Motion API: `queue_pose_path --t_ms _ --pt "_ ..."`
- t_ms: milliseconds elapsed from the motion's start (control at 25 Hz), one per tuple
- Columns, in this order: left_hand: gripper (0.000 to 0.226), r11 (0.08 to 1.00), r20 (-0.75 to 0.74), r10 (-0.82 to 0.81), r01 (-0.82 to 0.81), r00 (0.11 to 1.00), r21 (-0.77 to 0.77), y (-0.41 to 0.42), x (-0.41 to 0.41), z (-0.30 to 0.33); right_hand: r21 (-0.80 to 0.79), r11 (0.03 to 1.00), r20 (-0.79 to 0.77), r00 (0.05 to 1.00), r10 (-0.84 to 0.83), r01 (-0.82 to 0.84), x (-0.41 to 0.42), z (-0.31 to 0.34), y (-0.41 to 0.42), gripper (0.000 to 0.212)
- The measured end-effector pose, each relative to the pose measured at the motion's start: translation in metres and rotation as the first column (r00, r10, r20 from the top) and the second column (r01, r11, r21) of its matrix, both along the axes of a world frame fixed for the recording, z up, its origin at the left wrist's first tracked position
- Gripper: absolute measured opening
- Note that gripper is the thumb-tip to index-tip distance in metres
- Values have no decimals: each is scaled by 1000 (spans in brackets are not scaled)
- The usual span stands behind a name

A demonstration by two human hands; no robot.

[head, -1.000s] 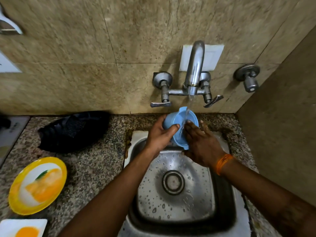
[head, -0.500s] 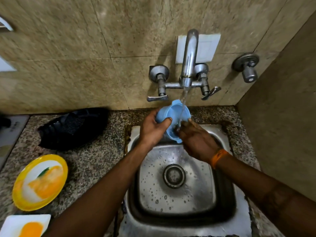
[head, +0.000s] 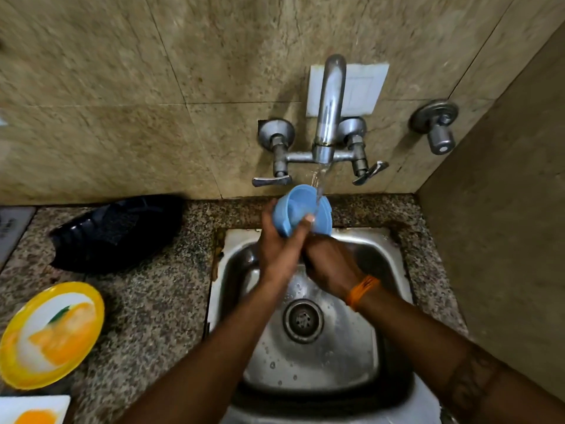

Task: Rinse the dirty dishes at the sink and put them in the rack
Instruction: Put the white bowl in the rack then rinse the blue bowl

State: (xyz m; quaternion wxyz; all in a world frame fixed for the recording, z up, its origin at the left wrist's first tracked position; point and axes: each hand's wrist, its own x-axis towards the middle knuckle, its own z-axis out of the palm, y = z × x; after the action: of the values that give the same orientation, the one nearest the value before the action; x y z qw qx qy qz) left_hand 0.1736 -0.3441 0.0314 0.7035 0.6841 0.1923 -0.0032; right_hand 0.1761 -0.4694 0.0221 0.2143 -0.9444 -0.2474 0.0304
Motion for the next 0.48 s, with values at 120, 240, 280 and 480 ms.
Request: queue_pose_path --t_ms 120,240,280,480 --pt "56 988 67 108 -115 992 104 4 0 -4 83 997 -6 1000 0 0 -18 -2 10 40" --pt "42 988 -74 17 -5 997 153 29 21 -1 -166 969 179 960 215 -186 -12 -18 -24 41" --pt "37 989 -109 -3 19 994 144 34 26 1 -202 959 199 950 239 -199 -8 -21 -34 44" --pt "53 994 44 79 -82 996 77 12 9 -1 67 995 163 982 -90 80 -22 -10 9 49"
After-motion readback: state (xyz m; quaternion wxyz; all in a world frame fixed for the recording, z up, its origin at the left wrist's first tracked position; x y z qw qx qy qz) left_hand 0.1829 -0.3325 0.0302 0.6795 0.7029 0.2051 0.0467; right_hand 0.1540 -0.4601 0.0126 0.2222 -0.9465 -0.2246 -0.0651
